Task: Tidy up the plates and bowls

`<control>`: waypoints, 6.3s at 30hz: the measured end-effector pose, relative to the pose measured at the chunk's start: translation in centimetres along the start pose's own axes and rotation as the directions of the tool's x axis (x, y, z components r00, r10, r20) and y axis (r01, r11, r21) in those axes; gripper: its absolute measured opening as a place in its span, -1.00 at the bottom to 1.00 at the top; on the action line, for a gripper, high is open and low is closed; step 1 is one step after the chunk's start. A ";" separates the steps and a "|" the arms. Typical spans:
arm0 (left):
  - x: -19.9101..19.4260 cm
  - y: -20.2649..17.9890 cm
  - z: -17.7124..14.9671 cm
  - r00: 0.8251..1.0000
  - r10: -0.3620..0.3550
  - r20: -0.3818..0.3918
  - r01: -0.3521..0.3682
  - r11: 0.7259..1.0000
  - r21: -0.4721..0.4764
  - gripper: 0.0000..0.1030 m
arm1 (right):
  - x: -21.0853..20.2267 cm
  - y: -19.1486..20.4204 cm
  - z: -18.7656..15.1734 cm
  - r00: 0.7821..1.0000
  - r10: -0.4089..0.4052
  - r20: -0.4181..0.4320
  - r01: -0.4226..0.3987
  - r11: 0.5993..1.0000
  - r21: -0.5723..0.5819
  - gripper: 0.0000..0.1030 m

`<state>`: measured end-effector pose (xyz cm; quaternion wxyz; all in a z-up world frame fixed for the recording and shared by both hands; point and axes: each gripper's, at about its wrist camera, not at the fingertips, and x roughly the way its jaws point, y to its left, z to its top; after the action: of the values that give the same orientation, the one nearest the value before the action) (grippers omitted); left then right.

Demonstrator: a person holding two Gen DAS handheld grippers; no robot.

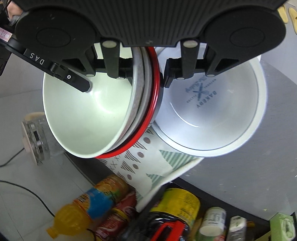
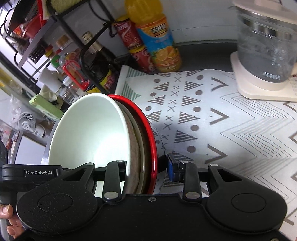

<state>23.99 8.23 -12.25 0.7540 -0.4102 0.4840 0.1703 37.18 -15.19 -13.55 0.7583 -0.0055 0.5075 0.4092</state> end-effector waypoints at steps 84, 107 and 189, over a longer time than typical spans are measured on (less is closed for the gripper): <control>-7.3 5.4 -0.4 0.963 0.138 0.233 -0.144 0.990 0.006 0.44 | -2.6 5.9 -1.9 0.992 0.004 0.126 0.000 0.999 -0.035 0.84; -11.2 7.3 -1.4 0.984 -0.016 0.178 -0.053 0.925 0.375 0.62 | -7.1 12.3 -11.3 0.914 -0.269 0.304 0.185 0.943 0.278 0.99; -15.8 8.8 -10.2 0.985 -0.118 0.130 -0.006 0.716 0.698 0.71 | -13.0 17.8 -24.4 0.799 -0.509 0.321 0.409 0.850 0.330 0.99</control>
<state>4.71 7.78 -4.46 0.8948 -0.0958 0.4358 -0.0136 5.43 -21.71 -8.05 0.9164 0.0471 0.3726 0.1383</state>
